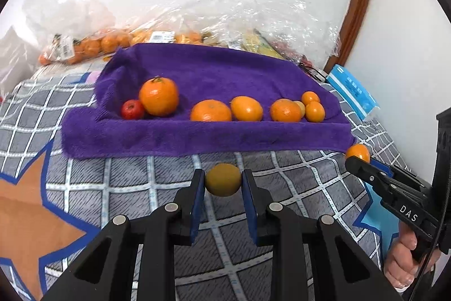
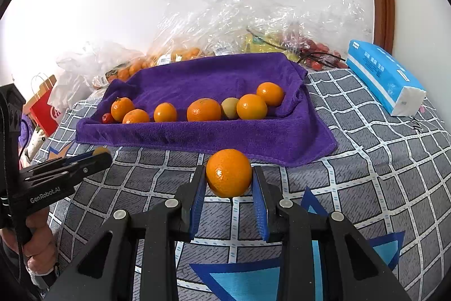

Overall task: Organize fruits
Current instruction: 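Carry the yellow fruit with the left tool while the right tool carries the orange over the towel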

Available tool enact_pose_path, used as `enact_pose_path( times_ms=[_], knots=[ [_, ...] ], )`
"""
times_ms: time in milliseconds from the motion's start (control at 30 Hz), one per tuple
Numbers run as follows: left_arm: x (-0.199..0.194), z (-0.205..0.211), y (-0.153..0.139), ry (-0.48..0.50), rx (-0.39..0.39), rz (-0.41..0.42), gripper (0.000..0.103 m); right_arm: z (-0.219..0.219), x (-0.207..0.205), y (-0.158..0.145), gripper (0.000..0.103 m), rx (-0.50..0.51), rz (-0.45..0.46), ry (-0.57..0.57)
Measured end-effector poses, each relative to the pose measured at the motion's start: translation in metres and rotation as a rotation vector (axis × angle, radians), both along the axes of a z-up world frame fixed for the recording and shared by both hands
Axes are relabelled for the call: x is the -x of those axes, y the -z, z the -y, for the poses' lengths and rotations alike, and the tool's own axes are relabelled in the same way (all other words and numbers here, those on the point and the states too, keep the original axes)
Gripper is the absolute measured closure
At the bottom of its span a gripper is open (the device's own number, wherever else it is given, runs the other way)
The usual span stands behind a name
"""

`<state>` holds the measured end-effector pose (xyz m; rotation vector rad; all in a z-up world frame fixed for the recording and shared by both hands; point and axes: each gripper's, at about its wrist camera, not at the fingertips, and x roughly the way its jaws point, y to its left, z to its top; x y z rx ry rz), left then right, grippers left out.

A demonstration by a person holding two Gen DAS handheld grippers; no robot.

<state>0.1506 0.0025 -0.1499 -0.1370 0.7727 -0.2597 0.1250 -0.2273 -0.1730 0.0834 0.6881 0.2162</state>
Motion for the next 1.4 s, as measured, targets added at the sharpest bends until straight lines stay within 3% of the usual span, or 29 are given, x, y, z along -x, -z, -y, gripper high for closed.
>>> enact_pose_path(
  times_ms=[200, 1033, 1400],
  knots=[
    [0.007, -0.016, 0.001, -0.038, 0.037, -0.005, 0.078, 0.001, 0.000, 0.000, 0.071, -0.001, -0.002, 0.003],
    [0.023, -0.053, 0.001, -0.127, 0.067, 0.019, 0.078, 0.001, 0.003, -0.002, 0.071, 0.001, 0.014, 0.013],
    [0.031, -0.053, -0.013, -0.126, -0.006, 0.033, 0.078, -0.015, 0.008, -0.011, 0.071, 0.022, 0.031, -0.028]
  ],
)
